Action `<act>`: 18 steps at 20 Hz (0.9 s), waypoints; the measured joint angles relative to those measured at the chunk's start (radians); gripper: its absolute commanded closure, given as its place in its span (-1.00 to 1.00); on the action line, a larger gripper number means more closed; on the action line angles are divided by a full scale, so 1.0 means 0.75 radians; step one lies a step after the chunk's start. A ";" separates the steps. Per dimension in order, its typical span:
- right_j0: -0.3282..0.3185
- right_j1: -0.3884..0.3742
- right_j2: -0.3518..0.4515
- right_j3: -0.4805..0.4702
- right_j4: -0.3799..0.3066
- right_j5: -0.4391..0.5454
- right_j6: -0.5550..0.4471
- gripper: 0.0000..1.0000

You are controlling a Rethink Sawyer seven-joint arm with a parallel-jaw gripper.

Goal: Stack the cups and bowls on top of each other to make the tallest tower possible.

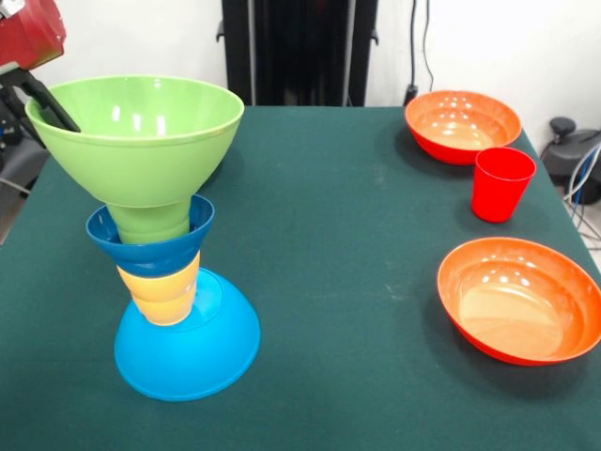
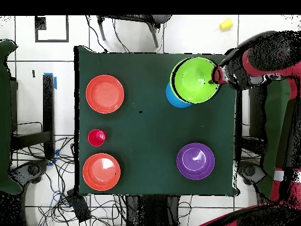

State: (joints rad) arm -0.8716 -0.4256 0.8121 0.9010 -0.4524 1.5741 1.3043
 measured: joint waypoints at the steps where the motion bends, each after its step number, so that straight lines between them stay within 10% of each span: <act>1: 0.000 0.000 0.000 0.002 0.000 0.000 0.000 1.00; 18: -0.015 0.000 0.000 0.026 -0.007 0.000 0.000 1.00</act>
State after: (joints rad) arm -0.8826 -0.4258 0.8121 0.9203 -0.4576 1.5739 1.3043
